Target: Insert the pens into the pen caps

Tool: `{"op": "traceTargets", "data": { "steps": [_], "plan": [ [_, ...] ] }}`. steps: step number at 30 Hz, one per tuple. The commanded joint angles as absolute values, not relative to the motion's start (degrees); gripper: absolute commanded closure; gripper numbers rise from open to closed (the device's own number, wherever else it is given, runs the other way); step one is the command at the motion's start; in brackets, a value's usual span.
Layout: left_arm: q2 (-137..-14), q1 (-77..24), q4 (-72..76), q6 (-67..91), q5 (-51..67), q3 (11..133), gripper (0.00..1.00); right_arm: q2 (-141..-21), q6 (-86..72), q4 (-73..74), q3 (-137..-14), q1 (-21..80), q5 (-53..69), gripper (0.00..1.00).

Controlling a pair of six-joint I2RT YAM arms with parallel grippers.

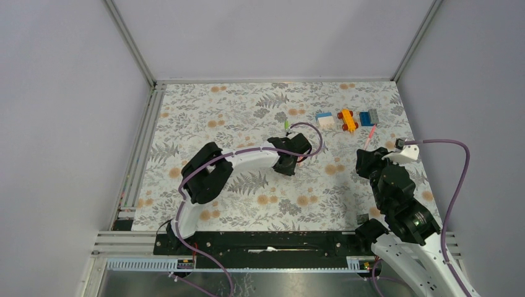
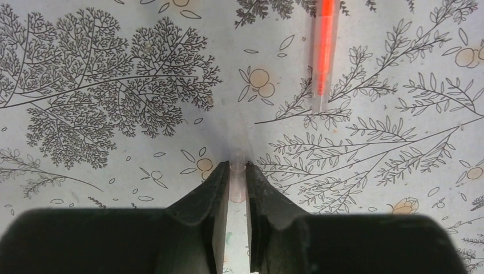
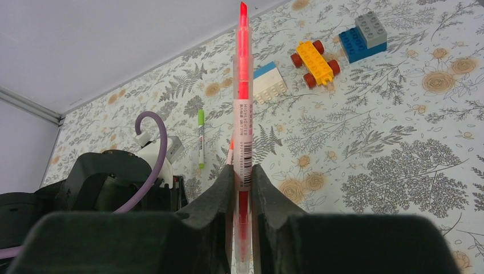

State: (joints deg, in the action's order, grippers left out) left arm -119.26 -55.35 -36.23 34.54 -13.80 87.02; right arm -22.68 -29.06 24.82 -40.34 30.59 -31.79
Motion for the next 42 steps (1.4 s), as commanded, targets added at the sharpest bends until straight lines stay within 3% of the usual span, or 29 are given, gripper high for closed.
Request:
{"op": "traceTargets", "data": {
  "steps": [1,6,18,42],
  "plan": [
    [-121.6,-55.2,-38.3,34.2,-11.8,86.2,0.86,-23.6,-30.0,23.8,-41.8,30.4,-30.6,1.00],
    [-121.4,-55.2,-38.3,32.8,-12.3,84.8,1.00,-24.0,-29.6,23.5,-42.0,30.4,-29.2,1.00],
    [-109.9,-55.2,-28.2,30.2,-12.7,75.9,1.00,-25.9,-28.3,18.8,-40.2,30.4,-23.8,1.00],
    [-69.2,-54.8,0.5,23.2,-18.6,50.9,1.00,-30.5,-26.7,-4.2,-32.0,30.4,-11.7,1.00]
  ]
}}
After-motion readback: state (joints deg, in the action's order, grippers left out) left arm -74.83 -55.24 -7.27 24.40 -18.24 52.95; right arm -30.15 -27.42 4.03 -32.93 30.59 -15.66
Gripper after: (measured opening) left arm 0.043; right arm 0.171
